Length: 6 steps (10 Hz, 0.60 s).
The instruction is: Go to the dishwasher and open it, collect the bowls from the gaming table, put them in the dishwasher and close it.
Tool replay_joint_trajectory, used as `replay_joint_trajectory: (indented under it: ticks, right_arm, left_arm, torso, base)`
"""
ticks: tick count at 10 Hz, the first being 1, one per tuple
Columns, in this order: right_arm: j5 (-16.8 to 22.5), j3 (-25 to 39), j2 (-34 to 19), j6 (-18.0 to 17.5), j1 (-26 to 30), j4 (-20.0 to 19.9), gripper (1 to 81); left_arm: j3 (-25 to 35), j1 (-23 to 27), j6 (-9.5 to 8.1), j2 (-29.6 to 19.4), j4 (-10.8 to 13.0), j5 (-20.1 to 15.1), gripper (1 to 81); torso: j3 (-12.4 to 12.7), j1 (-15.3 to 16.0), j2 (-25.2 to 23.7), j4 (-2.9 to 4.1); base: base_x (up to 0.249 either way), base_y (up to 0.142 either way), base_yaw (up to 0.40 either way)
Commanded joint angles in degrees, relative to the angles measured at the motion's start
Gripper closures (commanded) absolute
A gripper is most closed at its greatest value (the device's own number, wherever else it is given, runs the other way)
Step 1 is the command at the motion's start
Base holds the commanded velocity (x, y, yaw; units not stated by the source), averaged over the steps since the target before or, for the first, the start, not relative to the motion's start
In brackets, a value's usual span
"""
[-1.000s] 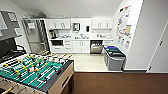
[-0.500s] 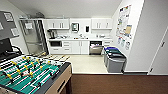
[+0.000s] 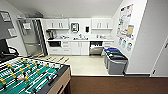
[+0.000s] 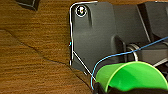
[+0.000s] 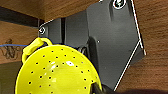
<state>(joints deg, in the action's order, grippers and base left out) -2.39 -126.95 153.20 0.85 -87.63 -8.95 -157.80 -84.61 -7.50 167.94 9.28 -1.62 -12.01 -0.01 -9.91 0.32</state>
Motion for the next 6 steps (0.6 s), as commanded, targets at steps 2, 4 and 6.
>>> replay_joint_trajectory:
  ticks: [2, 4, 6]
  right_arm:
    - [3.5, 0.3, -1.3, 0.2, 2.9, 0.7, 81.1]
    - [3.6, 0.3, -1.2, 0.2, 2.8, 0.7, 81.1]
    - [3.6, 0.3, -1.2, 0.2, 2.7, 0.7, 81.1]
  left_arm:
    - [-0.3, 2.7, 0.11, -0.8, 0.6, -3.2, 81.1]
    - [-0.3, 2.7, 0.11, -0.7, 0.6, -3.2, 81.1]
    - [-0.3, 2.7, 0.11, -0.7, 0.7, -3.2, 81.1]
  torso:
    - [0.0, 0.0, 0.0, 0.00]
    - [0.0, 0.0, 0.0, 0.00]
    - [0.0, 0.0, 0.0, 0.00]
  base:
    - [0.182, 0.000, 0.000]
    - [0.182, 0.000, 0.000]
    - [0.183, 0.000, 0.000]
